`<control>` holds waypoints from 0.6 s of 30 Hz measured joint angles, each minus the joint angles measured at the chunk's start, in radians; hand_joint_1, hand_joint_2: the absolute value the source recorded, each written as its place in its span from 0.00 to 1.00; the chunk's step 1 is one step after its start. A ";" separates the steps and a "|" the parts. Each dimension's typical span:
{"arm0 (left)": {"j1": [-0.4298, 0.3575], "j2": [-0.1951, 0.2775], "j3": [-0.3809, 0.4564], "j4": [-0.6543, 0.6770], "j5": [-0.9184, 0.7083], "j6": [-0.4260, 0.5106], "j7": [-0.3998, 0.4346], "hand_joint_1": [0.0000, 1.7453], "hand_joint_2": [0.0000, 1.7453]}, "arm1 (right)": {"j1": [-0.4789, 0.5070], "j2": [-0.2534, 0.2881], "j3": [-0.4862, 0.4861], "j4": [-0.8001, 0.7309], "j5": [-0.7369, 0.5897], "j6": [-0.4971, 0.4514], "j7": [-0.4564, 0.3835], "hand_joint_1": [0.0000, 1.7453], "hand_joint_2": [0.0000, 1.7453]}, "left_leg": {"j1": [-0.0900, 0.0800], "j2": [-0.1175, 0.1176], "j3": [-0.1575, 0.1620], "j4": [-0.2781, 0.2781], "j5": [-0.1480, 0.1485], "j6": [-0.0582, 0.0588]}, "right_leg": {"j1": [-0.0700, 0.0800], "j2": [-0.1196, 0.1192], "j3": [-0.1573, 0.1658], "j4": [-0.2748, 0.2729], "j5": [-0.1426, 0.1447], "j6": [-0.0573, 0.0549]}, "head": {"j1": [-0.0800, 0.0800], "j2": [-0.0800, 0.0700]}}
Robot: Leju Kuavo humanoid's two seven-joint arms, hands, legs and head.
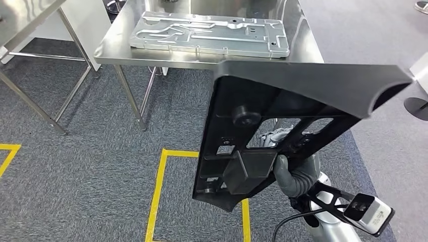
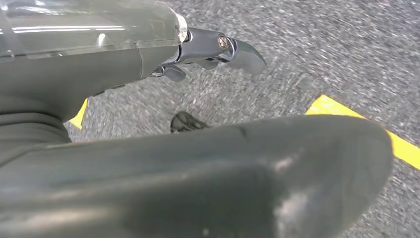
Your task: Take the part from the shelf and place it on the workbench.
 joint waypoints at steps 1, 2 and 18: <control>0.001 0.000 0.000 0.000 -0.001 -0.001 -0.001 0.00 0.00 | 0.001 0.000 0.002 0.000 0.001 -0.001 0.000 1.00 1.00 | -0.001 0.002 0.004 0.000 -0.004 0.001 | -0.002 -0.004 -0.042 0.073 -0.024 0.002 | 0.000 0.000; 0.002 0.000 0.000 0.000 -0.002 -0.001 -0.002 0.00 0.00 | 0.003 0.000 0.003 0.000 0.001 -0.002 0.000 1.00 1.00 | -0.003 0.003 0.009 0.001 -0.010 0.001 | -0.003 -0.005 -0.079 0.130 -0.036 0.004 | 0.000 0.000; 0.002 0.001 -0.001 -0.002 -0.014 -0.002 -0.006 0.00 0.00 | 0.000 -0.005 0.010 -0.026 0.006 -0.020 0.000 1.00 1.00 | 0.000 0.013 -0.123 0.301 -0.127 -0.056 | 0.005 -0.010 0.161 -0.170 0.012 -0.049 | -0.001 0.000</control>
